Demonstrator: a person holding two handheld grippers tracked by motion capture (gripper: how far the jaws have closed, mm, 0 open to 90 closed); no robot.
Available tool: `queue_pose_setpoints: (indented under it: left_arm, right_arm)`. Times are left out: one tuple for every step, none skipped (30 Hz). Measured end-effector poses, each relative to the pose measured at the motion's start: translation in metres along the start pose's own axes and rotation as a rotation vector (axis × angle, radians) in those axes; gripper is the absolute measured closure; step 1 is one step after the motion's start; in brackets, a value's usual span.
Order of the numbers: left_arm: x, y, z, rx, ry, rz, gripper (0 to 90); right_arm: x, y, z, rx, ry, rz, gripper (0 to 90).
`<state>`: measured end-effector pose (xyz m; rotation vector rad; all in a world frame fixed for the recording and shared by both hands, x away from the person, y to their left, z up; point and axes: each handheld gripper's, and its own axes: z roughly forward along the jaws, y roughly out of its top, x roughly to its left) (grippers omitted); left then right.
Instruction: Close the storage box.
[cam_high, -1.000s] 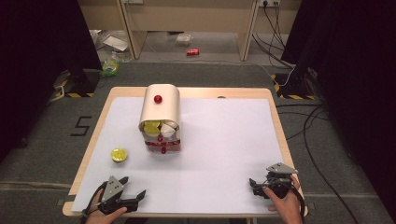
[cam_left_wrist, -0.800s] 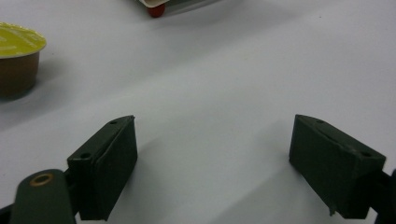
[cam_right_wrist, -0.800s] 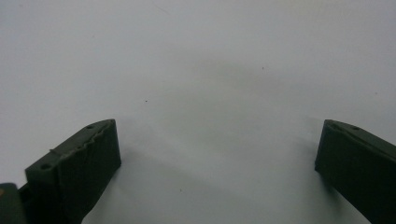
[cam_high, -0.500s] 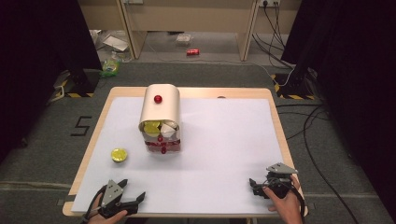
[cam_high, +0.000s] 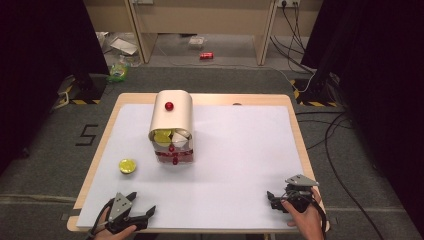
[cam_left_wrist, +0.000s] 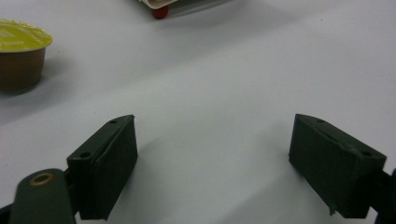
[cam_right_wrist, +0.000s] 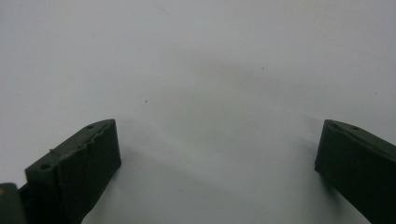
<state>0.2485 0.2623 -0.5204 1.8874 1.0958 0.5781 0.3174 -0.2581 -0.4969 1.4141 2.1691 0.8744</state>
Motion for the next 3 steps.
queue_pose_setpoints:
  left_arm:
    - [0.0, 0.0, 0.0, 0.0, 0.0, 0.0, 14.8]
    - [0.0001, 0.0001, 0.0, 0.001, 0.0, 0.0, 14.8]
    - [0.0, 0.0001, 0.0, 0.001, 0.0, 0.0, 14.8]
  right_arm:
    - [0.0, 0.0, 0.0, 0.0, 0.0, 0.0, 0.4]
    - [0.0, 0.0, 0.0, 0.0, 0.0, 0.0, 0.4]
    - [0.0, 0.0, 0.0, 0.0, 0.0, 0.0, 0.4]
